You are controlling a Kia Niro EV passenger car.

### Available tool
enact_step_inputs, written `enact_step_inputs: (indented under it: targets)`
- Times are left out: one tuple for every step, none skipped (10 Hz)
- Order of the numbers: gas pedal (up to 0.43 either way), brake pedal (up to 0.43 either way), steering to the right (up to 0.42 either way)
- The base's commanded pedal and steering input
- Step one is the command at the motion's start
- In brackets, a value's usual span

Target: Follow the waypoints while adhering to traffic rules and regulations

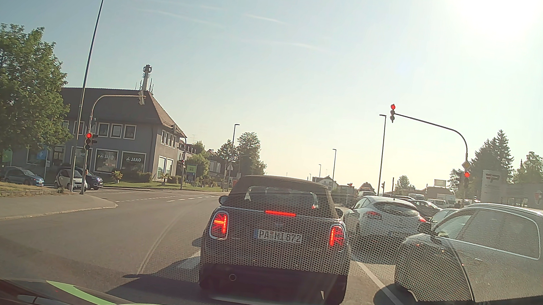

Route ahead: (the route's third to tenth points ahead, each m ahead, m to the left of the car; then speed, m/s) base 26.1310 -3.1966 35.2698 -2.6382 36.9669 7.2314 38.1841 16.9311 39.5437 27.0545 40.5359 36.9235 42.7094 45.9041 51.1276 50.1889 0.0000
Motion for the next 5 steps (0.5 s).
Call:
enact_step_inputs:
  targets:
    - [0.0,0.293,-0.005]
    - [0.0,0.293,-0.005]
    - [0.0,0.293,-0.005]
    - [0.0,0.299,-0.005]
    - [0.0,0.293,-0.005]
